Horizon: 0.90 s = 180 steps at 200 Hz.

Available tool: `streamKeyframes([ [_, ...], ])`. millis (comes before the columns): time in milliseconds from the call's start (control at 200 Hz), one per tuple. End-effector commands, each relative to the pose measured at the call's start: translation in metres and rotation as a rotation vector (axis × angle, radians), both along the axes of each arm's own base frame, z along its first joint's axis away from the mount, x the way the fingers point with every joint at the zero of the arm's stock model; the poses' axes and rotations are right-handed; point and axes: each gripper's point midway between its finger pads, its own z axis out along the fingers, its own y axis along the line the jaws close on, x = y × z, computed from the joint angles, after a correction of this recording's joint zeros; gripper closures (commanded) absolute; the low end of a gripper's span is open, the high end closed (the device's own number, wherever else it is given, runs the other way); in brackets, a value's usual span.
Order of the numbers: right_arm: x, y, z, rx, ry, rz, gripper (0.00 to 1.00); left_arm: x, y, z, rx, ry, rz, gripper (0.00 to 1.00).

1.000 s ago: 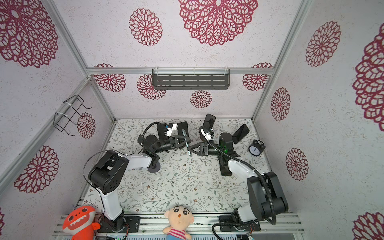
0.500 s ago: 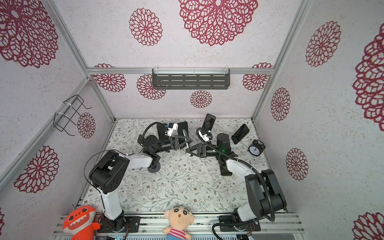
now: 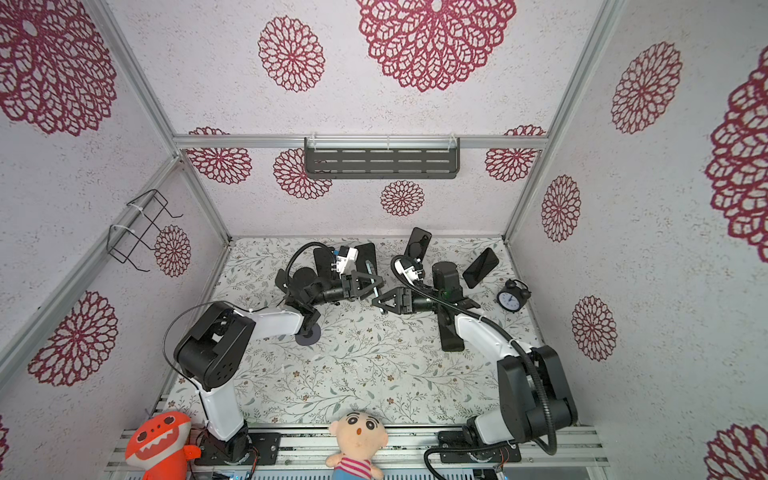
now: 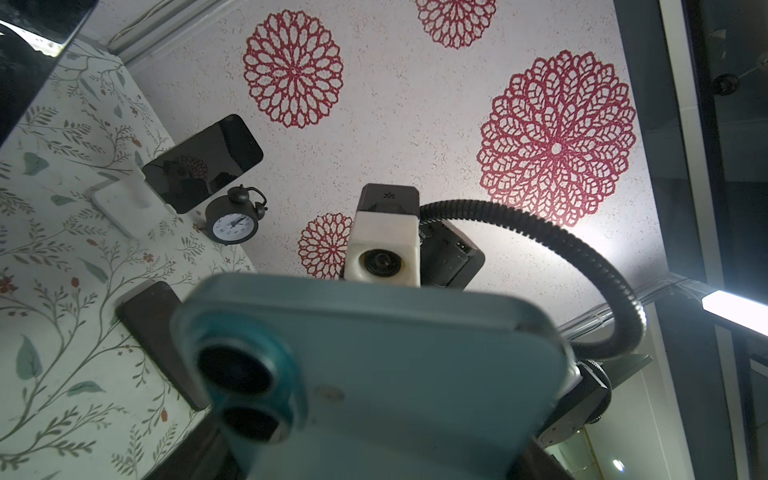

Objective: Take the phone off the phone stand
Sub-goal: 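Hold teal phone upright between both grippers in front of the stands, then open left gripper and draw it back while right gripper keeps the teal phone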

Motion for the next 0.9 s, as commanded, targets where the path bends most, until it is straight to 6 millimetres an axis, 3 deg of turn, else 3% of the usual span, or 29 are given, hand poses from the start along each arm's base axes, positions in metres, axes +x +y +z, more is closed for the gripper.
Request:
streamKeyframes([
  [0, 0.008, -0.016, 0.006, -0.125, -0.072, -0.119, 0.43, 0.004, 0.001, 0.005, 0.065, -0.062, 0.046, 0.19],
  [210, -0.006, -0.040, -0.015, -0.268, -0.004, -0.194, 0.52, 0.009, 0.018, 0.008, 0.199, -0.070, 0.122, 0.16],
  [365, -0.007, -0.070, -0.051, -0.485, 0.059, -0.313, 0.59, 0.014, 0.038, 0.014, 0.328, -0.040, 0.181, 0.16],
  [540, -0.005, -0.124, -0.095, -0.787, 0.115, -0.531, 0.62, 0.019, 0.094, 0.027, 0.525, 0.000, 0.300, 0.16],
  [776, 0.001, -0.143, -0.116, -0.929, 0.068, -0.689, 0.67, 0.021, 0.177, 0.047, 0.653, 0.029, 0.455, 0.17],
  [896, 0.005, -0.143, -0.133, -0.964, 0.076, -0.685, 0.67, 0.024, 0.205, 0.044, 0.671, 0.024, 0.501, 0.17],
])
